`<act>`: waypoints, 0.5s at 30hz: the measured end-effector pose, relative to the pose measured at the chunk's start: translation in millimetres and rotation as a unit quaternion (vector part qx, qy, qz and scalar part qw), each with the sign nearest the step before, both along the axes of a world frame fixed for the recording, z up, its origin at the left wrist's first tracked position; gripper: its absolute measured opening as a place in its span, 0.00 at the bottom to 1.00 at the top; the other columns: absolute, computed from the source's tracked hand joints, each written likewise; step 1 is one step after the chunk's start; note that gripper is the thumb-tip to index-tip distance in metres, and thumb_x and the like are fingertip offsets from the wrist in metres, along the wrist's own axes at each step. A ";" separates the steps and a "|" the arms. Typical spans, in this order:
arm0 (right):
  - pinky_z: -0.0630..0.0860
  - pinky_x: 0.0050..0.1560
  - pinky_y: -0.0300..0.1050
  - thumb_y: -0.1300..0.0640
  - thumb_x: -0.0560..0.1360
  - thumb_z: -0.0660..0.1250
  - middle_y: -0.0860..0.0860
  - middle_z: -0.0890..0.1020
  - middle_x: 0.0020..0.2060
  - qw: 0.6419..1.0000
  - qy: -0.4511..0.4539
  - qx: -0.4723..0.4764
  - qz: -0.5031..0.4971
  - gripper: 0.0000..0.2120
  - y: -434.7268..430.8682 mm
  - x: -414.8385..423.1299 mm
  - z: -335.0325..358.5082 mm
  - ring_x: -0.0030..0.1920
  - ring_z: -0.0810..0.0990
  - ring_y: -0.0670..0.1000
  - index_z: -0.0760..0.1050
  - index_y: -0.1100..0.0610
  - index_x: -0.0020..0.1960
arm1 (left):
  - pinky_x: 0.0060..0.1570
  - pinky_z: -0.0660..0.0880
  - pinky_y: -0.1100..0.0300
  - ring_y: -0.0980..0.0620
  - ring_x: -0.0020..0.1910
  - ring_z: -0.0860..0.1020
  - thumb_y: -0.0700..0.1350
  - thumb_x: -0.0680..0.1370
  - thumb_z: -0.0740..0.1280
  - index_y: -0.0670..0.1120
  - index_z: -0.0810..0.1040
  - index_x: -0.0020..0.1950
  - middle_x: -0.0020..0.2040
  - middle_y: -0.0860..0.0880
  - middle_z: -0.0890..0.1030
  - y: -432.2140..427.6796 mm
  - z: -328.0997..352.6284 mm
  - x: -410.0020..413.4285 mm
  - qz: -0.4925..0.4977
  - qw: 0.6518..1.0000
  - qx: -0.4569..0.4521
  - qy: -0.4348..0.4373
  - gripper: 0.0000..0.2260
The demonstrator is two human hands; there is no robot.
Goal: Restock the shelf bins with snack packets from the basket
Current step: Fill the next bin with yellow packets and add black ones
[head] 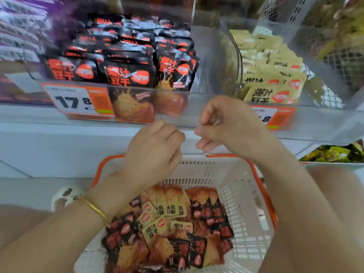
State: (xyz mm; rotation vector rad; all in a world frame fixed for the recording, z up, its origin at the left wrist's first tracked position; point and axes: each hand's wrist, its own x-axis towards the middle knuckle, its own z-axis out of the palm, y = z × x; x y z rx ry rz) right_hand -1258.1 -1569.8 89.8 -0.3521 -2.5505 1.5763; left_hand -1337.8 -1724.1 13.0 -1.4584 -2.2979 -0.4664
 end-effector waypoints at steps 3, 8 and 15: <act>0.82 0.36 0.46 0.68 0.74 0.68 0.56 0.80 0.37 0.965 -0.254 0.051 0.047 0.05 27.3 6.3 -94.4 0.32 0.82 0.53 0.73 0.61 0.44 | 0.33 0.77 0.51 0.45 0.40 0.77 0.46 0.71 0.54 0.43 0.80 0.41 0.39 0.47 0.80 7.0 -44.3 8.9 -0.019 0.987 -0.142 -0.069 0.16; 0.77 0.48 0.48 0.60 0.74 0.67 0.57 0.79 0.53 0.840 -0.410 0.294 0.199 0.12 34.2 27.7 -271.7 0.52 0.78 0.57 0.74 0.61 0.57 | 0.35 0.79 0.48 0.45 0.41 0.77 0.45 0.72 0.59 0.42 0.80 0.42 0.40 0.45 0.81 17.1 -76.6 20.0 -0.029 0.966 -0.230 -0.112 0.12; 0.71 0.36 0.46 0.46 0.76 0.66 0.55 0.76 0.36 0.791 -0.488 0.234 0.284 0.18 -6.2 56.0 -345.3 0.39 0.77 0.56 0.72 0.61 0.40 | 0.37 0.78 0.47 0.44 0.43 0.76 0.48 0.72 0.50 0.43 0.79 0.42 0.41 0.46 0.79 21.1 -91.8 12.6 -0.019 0.959 -0.242 -0.143 0.19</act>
